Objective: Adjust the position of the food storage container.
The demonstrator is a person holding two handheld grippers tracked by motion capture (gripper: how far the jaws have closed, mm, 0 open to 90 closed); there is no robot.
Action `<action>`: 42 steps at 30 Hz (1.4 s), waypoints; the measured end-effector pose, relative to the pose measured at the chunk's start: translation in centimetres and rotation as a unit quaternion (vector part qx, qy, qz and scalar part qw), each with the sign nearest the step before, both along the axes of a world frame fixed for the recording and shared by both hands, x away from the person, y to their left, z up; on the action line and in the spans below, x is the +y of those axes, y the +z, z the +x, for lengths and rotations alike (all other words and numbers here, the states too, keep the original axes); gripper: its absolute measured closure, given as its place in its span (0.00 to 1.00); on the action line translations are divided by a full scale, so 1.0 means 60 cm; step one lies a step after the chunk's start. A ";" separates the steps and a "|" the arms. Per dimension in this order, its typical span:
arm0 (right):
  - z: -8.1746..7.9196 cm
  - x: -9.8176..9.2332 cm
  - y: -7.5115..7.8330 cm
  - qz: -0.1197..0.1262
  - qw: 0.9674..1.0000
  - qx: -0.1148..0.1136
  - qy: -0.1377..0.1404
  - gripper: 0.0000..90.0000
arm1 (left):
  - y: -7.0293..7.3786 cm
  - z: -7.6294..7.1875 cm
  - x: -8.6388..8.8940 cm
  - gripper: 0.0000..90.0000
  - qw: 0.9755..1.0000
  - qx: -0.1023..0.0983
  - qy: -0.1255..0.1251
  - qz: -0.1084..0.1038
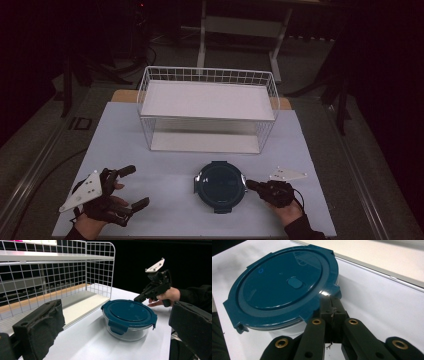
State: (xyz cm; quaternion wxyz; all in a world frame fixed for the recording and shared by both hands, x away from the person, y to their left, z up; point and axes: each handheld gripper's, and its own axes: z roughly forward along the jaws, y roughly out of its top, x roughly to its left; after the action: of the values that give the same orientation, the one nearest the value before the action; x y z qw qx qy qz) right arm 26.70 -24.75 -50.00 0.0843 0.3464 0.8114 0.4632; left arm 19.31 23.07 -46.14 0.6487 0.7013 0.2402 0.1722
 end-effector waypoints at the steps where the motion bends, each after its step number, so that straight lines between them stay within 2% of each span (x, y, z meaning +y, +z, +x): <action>1: 0.001 0.000 0.001 0.002 1.000 -0.001 -0.001 1.00 | 0.000 0.000 0.000 0.00 1.000 0.001 0.001 -0.001; 5: -0.004 0.002 0.015 0.001 1.000 -0.016 0.000 1.00 | 0.000 0.000 0.001 0.00 1.000 0.000 0.000 -0.001; 7: -0.012 0.002 0.024 0.011 1.000 -0.020 0.004 1.00 | 0.000 -0.001 0.002 0.00 1.000 0.000 0.001 -0.002; 10: -0.027 0.009 0.035 0.022 0.999 -0.023 0.023 1.00 | 0.000 -0.001 0.001 0.00 1.000 -0.001 0.001 0.000; 15: -0.056 0.031 0.037 0.037 0.997 -0.011 0.062 1.00 | -0.001 0.000 0.001 0.00 1.000 -0.001 0.002 0.002; 17: -0.061 0.036 0.036 0.037 0.997 -0.008 0.069 1.00 | -0.001 0.000 0.001 0.00 1.000 0.000 0.001 0.001; 21: -0.083 0.059 0.028 0.042 0.993 0.013 0.106 1.00 | -0.001 0.001 0.001 0.00 1.000 0.000 0.002 0.001; 28: -0.097 0.084 0.008 0.026 0.989 0.031 0.141 1.00 | -0.001 0.000 0.001 0.00 1.000 0.000 0.001 0.001; 33: -0.102 0.097 -0.006 0.004 0.986 0.036 0.160 1.00 | -0.001 0.001 0.002 0.00 1.000 0.001 0.001 0.000; 36: -0.098 0.099 -0.011 -0.008 0.987 0.037 0.157 1.00 | -0.001 0.001 0.002 0.00 1.000 0.000 0.001 0.001; 38: -0.094 0.098 -0.013 -0.004 0.987 0.041 0.158 1.00 | -0.001 0.001 0.002 0.00 1.000 0.001 0.001 0.000; 42: -0.092 0.101 -0.011 -0.007 0.986 0.031 0.165 1.00 | -0.002 0.001 0.001 0.00 1.000 0.001 0.001 0.000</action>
State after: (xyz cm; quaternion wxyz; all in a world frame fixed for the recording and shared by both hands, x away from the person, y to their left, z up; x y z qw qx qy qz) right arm 21.17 -18.68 -50.66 -0.0163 0.2210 0.8630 0.4540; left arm 19.37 23.15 -46.23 0.6483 0.7013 0.2417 0.1716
